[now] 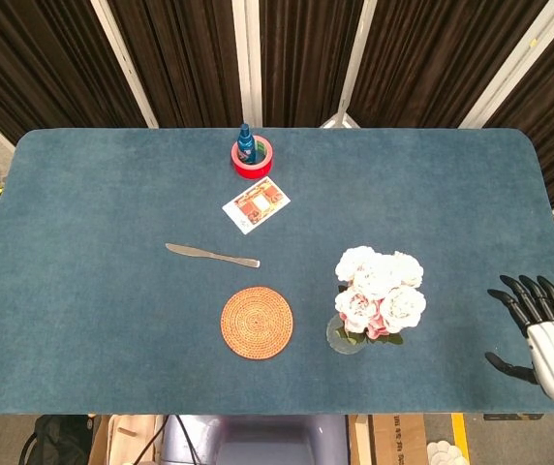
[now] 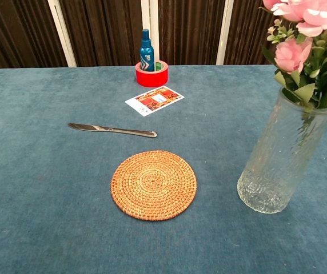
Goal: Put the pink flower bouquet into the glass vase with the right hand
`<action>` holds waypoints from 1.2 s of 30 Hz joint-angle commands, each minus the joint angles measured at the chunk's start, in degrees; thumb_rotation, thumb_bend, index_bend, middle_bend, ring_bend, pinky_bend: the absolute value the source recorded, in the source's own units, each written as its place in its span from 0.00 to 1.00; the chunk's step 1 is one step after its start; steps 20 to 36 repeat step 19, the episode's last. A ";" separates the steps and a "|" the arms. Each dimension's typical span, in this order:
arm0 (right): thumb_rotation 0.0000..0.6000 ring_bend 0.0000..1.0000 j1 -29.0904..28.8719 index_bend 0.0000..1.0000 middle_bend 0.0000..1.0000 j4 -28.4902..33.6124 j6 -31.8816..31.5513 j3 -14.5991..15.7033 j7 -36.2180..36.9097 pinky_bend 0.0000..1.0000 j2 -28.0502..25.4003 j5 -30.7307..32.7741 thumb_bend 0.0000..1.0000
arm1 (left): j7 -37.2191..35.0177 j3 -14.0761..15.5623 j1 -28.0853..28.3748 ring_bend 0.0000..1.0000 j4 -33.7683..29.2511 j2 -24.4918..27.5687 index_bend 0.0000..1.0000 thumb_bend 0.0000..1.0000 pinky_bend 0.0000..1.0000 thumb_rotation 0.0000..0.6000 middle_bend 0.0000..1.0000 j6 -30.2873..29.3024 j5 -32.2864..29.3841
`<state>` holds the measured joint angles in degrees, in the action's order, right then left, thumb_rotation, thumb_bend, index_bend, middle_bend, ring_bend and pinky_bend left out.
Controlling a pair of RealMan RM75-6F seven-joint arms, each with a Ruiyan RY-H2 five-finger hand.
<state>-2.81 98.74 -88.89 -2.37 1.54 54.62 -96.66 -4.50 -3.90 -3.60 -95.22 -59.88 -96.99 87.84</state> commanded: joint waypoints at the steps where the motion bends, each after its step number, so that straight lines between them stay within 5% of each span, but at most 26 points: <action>1: 1.00 0.05 2.91 0.21 0.13 -4.03 -5.88 0.21 -9.07 0.00 5.53 -3.20 0.09 | -0.25 -0.02 0.02 0.00 0.07 0.11 0.12 0.21 0.05 1.00 0.00 0.08 -0.05; 16: 1.00 0.02 1.89 0.15 0.07 -2.42 1.04 0.90 -10.91 0.00 4.93 3.06 0.09 | -0.49 -0.21 -0.06 0.00 -0.08 0.46 0.11 0.21 0.05 1.00 0.00 0.62 -1.28; 36: 1.00 0.02 1.73 0.15 0.07 -2.39 1.39 0.43 -10.93 0.00 4.92 4.33 0.09 | 0.12 -0.38 -0.02 0.00 -0.12 0.29 0.11 0.21 0.05 1.00 0.00 0.71 -1.70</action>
